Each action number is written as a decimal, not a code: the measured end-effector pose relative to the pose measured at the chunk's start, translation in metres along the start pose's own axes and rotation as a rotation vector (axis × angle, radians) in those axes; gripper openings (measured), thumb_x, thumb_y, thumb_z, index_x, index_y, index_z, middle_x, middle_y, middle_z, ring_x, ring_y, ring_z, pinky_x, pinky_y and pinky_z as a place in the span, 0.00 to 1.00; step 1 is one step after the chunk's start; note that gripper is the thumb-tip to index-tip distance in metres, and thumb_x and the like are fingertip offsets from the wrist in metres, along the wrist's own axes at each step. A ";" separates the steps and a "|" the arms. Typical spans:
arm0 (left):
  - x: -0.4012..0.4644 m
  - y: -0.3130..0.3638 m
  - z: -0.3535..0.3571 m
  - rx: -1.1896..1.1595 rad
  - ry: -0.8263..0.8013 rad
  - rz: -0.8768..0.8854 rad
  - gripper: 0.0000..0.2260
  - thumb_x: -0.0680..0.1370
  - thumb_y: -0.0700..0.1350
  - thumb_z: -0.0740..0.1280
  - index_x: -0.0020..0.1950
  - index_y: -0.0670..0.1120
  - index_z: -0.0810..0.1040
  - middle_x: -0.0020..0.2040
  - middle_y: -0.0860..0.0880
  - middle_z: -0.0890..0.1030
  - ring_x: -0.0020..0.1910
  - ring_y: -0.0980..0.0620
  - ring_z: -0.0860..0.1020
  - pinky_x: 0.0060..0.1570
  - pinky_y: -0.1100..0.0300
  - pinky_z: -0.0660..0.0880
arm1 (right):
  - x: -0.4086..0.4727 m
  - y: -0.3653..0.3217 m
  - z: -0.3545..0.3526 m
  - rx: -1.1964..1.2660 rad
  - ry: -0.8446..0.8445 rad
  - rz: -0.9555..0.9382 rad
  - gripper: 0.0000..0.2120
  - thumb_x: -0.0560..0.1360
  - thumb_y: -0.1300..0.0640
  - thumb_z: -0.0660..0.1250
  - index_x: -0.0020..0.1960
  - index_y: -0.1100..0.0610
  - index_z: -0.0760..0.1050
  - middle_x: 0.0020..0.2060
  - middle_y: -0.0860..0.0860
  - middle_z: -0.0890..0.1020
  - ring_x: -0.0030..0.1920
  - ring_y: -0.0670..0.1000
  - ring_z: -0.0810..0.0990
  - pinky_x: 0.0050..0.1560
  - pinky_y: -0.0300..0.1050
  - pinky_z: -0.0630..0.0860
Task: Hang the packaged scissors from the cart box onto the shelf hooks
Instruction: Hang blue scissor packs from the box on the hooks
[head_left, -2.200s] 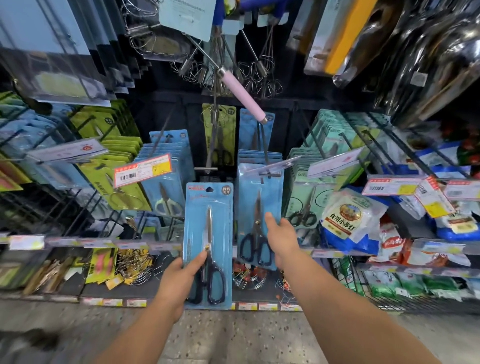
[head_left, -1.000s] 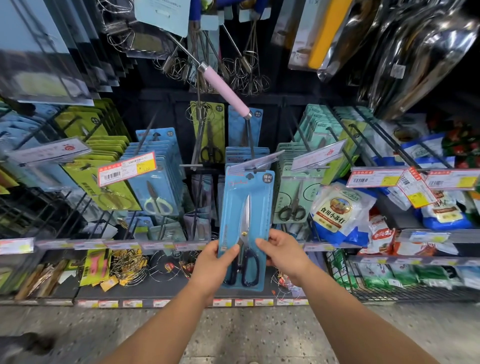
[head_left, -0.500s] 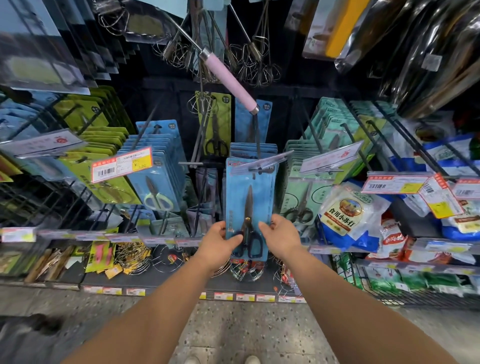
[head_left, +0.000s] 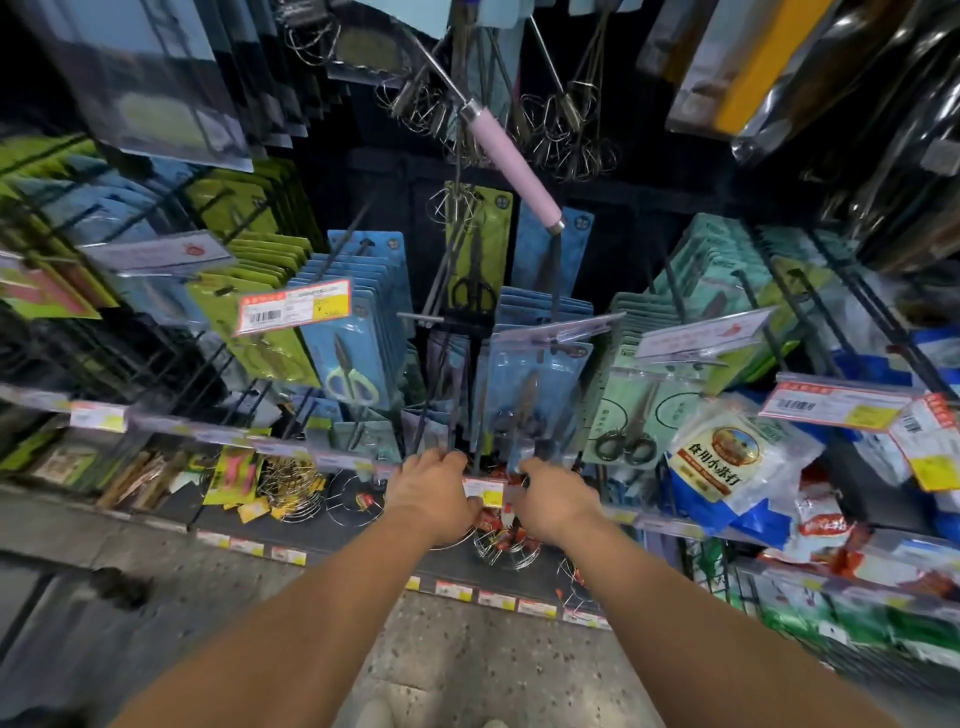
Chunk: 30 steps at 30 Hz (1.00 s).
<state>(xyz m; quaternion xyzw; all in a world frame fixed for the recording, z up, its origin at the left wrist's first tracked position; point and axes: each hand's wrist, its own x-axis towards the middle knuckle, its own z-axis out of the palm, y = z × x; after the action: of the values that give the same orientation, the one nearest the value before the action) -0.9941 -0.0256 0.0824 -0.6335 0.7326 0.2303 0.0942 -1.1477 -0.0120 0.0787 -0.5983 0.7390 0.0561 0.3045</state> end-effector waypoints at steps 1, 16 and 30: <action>-0.004 -0.003 -0.001 0.012 0.002 -0.012 0.26 0.77 0.59 0.64 0.73 0.50 0.67 0.72 0.46 0.69 0.72 0.43 0.66 0.70 0.48 0.61 | -0.001 -0.006 0.001 -0.030 0.000 -0.036 0.20 0.79 0.48 0.61 0.69 0.51 0.68 0.64 0.55 0.76 0.63 0.58 0.75 0.62 0.52 0.72; -0.109 -0.171 -0.024 -0.180 0.153 -0.411 0.24 0.77 0.61 0.63 0.70 0.51 0.71 0.66 0.46 0.73 0.68 0.43 0.71 0.64 0.49 0.67 | -0.040 -0.207 0.058 -0.278 -0.117 -0.594 0.16 0.80 0.47 0.61 0.66 0.50 0.72 0.59 0.55 0.79 0.58 0.57 0.78 0.48 0.47 0.73; -0.252 -0.447 -0.036 -0.265 0.277 -0.766 0.24 0.77 0.63 0.62 0.68 0.51 0.72 0.65 0.46 0.75 0.66 0.43 0.72 0.64 0.48 0.68 | -0.118 -0.494 0.202 -0.411 -0.133 -0.962 0.19 0.77 0.46 0.63 0.67 0.46 0.72 0.63 0.53 0.77 0.64 0.57 0.75 0.59 0.49 0.74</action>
<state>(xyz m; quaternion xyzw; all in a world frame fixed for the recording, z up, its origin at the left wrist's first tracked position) -0.5091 0.1396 0.1251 -0.8915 0.4143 0.1832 -0.0087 -0.6054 0.0411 0.1155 -0.9124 0.3339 0.0915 0.2184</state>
